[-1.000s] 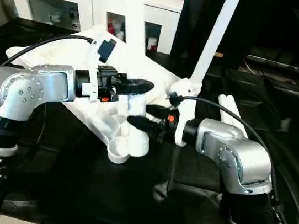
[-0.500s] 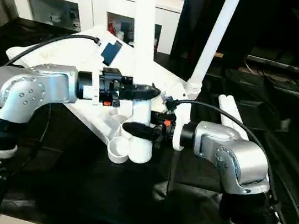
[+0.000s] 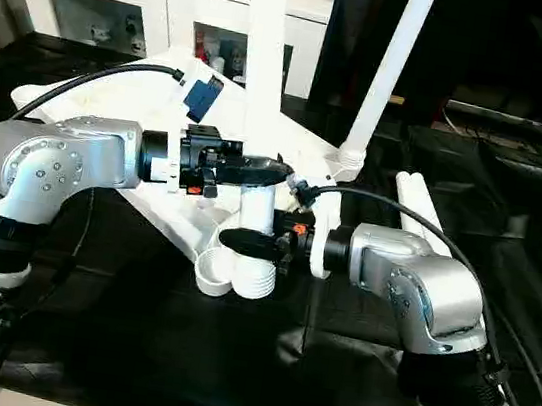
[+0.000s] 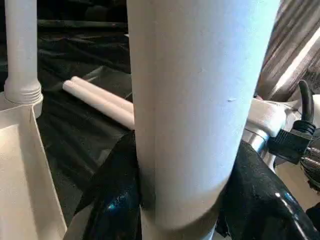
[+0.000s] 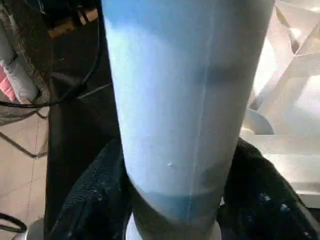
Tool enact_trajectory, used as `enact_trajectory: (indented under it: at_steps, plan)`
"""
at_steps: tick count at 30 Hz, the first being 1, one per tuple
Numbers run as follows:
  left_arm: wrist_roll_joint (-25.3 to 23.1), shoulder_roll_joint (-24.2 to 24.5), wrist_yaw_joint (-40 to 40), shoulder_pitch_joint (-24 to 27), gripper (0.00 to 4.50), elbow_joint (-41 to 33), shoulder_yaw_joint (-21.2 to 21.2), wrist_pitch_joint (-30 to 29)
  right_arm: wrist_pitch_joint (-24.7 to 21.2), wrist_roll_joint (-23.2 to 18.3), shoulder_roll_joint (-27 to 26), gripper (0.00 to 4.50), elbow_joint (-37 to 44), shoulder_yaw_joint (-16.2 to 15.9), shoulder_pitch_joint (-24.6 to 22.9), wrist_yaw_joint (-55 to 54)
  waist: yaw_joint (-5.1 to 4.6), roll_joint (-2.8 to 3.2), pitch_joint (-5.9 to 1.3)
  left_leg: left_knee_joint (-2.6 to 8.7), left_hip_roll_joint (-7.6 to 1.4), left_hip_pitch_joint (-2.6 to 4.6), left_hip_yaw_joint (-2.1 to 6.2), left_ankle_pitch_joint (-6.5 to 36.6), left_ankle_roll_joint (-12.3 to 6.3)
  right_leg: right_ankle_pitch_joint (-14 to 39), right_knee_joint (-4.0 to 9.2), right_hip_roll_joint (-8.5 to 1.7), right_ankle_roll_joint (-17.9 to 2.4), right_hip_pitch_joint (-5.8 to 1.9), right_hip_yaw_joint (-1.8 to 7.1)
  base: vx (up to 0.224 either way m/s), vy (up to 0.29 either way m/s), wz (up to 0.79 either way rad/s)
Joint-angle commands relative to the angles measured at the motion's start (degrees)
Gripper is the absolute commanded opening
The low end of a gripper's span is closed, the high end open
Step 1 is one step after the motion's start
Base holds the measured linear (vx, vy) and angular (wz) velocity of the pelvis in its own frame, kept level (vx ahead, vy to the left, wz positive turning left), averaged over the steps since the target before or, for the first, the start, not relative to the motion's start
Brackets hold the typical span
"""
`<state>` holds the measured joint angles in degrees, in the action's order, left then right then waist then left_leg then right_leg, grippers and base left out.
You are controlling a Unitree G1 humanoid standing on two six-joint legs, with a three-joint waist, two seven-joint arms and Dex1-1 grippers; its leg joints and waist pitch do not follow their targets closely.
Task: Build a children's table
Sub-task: Pick table leg
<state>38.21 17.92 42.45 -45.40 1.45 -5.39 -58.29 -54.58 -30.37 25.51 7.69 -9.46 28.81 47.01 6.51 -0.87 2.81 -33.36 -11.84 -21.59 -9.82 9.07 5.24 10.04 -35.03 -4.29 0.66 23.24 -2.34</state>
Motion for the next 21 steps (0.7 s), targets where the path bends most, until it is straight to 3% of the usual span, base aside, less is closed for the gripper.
enact_trajectory:
  at_steps: [1,4,12,16,17,21]
  plan:
    - [-0.3,0.2,0.8,-0.3,1.86,-1.3,-0.4,0.9,-0.5,0.2,0.6,2.2,-0.4,-0.5,-0.6,0.5,0.13,-0.53,-3.84,3.31,-0.3,0.7,-0.31,9.9,1.6,13.0,3.87,-2.39,-8.5,-2.97,1.6,0.0,0.0,0.0]
    - [-0.4,0.4,1.0,-0.2,1.86,-1.5,-0.5,0.8,-0.6,0.6,1.0,1.95,-0.4,-1.2,-0.9,0.8,0.12,-0.49,-3.85,3.31,-0.32,0.64,-0.27,9.6,1.64,12.6,3.8,-2.39,-8.5,-3.0,1.6,0.0,0.0,0.0]
    - [-0.7,0.3,1.4,-0.2,1.86,-1.5,-0.8,0.9,-0.2,1.0,2.0,1.88,0.0,-2.4,-1.7,1.4,0.14,-0.47,-3.86,3.27,-0.33,0.67,-0.27,10.0,1.62,12.5,3.79,-2.39,-8.7,-2.99,1.6,0.0,0.0,0.0]
    - [-0.8,0.3,1.7,-0.1,1.86,-1.7,-1.0,0.9,2.1,2.7,2.7,1.88,0.9,-3.9,-2.2,2.0,0.13,-0.47,-3.82,3.25,-0.31,0.64,-0.28,10.4,1.67,13.5,3.91,-2.41,-8.3,-3.0,1.61,0.0,0.0,0.0]
    - [-0.8,0.3,1.8,-0.2,1.86,-1.6,-1.0,0.9,2.3,2.7,2.8,2.23,1.0,-4.2,-2.2,2.1,0.14,-0.46,-3.81,3.24,-0.32,0.67,-0.28,10.4,1.64,13.7,3.94,-2.43,-8.3,-2.94,1.62,0.0,0.0,0.0]
    - [-0.8,0.5,2.1,-0.2,1.86,-1.6,-1.2,1.0,2.6,3.1,2.6,2.62,1.0,-4.7,-2.4,1.5,0.13,-0.41,-3.76,3.27,-0.31,0.69,-0.23,11.0,1.64,14.5,4.01,-2.38,-8.2,-2.91,1.58,0.0,0.0,0.0]
